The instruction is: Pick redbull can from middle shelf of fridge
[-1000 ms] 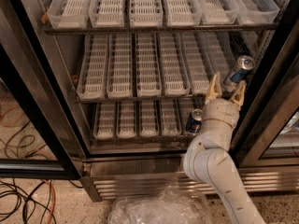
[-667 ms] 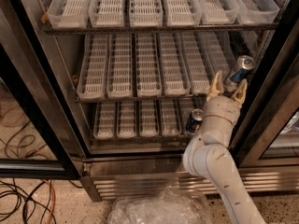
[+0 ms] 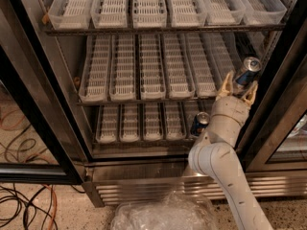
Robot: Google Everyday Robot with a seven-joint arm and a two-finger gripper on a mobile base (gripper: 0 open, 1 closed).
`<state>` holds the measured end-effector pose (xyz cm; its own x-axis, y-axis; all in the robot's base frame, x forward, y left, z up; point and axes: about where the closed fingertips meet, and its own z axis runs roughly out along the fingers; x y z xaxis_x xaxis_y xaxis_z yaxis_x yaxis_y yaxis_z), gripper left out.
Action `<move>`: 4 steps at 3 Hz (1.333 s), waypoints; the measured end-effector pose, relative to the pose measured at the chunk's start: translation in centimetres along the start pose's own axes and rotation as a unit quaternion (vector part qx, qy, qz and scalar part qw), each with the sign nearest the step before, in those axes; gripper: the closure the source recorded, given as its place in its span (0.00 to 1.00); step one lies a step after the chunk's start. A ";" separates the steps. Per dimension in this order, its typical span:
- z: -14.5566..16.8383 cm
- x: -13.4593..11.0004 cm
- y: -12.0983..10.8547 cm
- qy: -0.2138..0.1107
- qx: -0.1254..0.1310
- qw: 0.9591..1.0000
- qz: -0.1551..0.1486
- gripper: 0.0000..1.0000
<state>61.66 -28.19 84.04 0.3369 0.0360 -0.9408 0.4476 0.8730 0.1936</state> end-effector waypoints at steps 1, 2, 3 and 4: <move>0.6 0.4 -0.1 0.000 0.001 1.000 -0.006 0.43; 1.2 0.5 0.2 -0.002 -0.002 1.000 -0.011 0.43; 2.1 0.2 0.6 -0.007 -0.005 1.000 -0.016 0.43; 3.4 -0.1 0.6 -0.010 0.002 1.000 -0.016 0.42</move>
Offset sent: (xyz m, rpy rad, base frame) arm 0.0199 -0.0025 0.0008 -0.0395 0.0066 0.0055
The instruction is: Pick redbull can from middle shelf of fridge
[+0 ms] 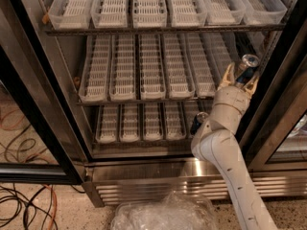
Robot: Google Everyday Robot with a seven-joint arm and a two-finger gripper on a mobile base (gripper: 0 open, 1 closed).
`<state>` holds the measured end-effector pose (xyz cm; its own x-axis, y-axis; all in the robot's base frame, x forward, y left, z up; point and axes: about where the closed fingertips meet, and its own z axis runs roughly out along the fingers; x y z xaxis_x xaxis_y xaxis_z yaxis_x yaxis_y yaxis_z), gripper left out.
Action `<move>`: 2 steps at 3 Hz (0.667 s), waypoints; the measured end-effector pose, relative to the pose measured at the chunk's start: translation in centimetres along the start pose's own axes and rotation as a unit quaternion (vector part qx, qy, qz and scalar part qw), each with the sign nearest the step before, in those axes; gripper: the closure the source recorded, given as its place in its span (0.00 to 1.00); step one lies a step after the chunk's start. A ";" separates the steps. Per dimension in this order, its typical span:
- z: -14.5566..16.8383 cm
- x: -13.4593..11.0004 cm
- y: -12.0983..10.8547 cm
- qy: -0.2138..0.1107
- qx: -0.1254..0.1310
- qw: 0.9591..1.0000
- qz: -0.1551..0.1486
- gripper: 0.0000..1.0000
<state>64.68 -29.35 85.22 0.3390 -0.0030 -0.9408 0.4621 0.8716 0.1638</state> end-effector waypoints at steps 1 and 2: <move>1.1 -0.1 -0.2 0.001 0.010 1.000 0.000 0.42; 1.7 0.2 -0.4 0.005 0.018 1.000 -0.002 0.43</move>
Offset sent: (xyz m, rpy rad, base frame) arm 0.0192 -0.0153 0.0015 0.0219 0.0211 -0.0467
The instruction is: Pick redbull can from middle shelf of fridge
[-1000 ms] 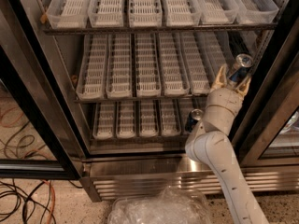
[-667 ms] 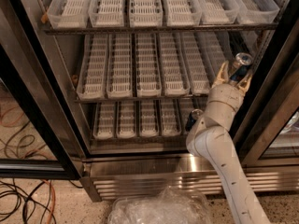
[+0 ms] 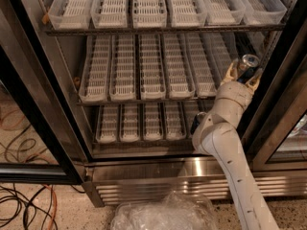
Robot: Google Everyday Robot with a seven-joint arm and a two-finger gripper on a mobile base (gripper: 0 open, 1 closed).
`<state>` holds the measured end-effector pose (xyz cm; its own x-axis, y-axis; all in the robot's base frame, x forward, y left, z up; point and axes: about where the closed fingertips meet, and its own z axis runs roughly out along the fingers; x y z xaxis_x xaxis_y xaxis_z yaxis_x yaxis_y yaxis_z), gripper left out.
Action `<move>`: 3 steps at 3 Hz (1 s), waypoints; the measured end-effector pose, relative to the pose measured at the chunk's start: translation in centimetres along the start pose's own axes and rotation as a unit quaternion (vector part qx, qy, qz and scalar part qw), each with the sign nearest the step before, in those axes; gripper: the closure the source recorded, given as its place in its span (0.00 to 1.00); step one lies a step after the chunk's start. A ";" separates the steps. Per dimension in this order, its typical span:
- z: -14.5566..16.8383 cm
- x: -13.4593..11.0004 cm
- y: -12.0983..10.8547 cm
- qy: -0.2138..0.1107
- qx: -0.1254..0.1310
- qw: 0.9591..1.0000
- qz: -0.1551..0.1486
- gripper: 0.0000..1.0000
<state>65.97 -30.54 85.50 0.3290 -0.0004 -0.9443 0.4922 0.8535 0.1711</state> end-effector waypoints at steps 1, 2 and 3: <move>0.2 0.2 -0.1 0.002 0.002 1.000 -0.003 0.56; 0.2 0.2 -0.1 0.002 0.002 1.000 -0.003 0.75; 0.2 0.1 -0.1 0.001 0.002 1.000 -0.003 1.00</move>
Offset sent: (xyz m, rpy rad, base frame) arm 0.0020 -0.0021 -0.0017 -0.0011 0.0076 -0.0056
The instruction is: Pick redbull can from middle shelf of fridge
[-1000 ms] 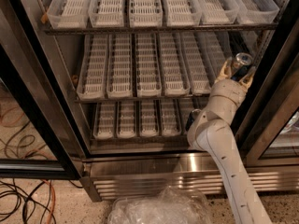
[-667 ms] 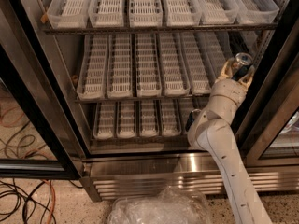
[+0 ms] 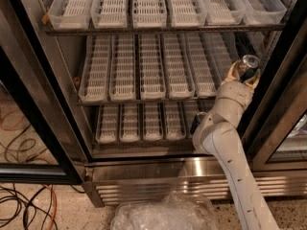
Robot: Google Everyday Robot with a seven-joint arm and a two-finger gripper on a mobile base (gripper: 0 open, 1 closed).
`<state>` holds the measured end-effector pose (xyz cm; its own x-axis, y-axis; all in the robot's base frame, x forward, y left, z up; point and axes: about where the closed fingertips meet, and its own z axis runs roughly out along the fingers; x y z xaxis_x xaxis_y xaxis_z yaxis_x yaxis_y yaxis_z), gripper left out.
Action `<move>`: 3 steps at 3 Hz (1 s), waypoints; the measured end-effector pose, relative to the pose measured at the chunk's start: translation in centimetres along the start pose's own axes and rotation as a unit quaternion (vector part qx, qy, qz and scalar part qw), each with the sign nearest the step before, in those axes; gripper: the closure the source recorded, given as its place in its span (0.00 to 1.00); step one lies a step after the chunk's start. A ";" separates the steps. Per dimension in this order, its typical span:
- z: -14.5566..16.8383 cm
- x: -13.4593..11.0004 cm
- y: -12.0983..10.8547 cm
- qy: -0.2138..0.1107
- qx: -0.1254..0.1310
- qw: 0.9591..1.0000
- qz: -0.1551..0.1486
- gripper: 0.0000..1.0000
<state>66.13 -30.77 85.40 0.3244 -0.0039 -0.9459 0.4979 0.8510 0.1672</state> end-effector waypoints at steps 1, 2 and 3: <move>0.0 -0.1 0.0 -0.001 0.000 1.000 0.000 1.00; -0.2 -1.4 -0.1 -0.014 0.003 1.000 0.009 1.00; -0.4 -3.5 -0.2 -0.032 -0.001 0.999 0.016 1.00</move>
Offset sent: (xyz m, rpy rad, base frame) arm -0.0151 0.0022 0.0280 0.0047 -0.0738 -0.0077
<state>64.61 -30.72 88.54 0.3909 -0.0104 -0.9204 0.4841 0.8528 0.1960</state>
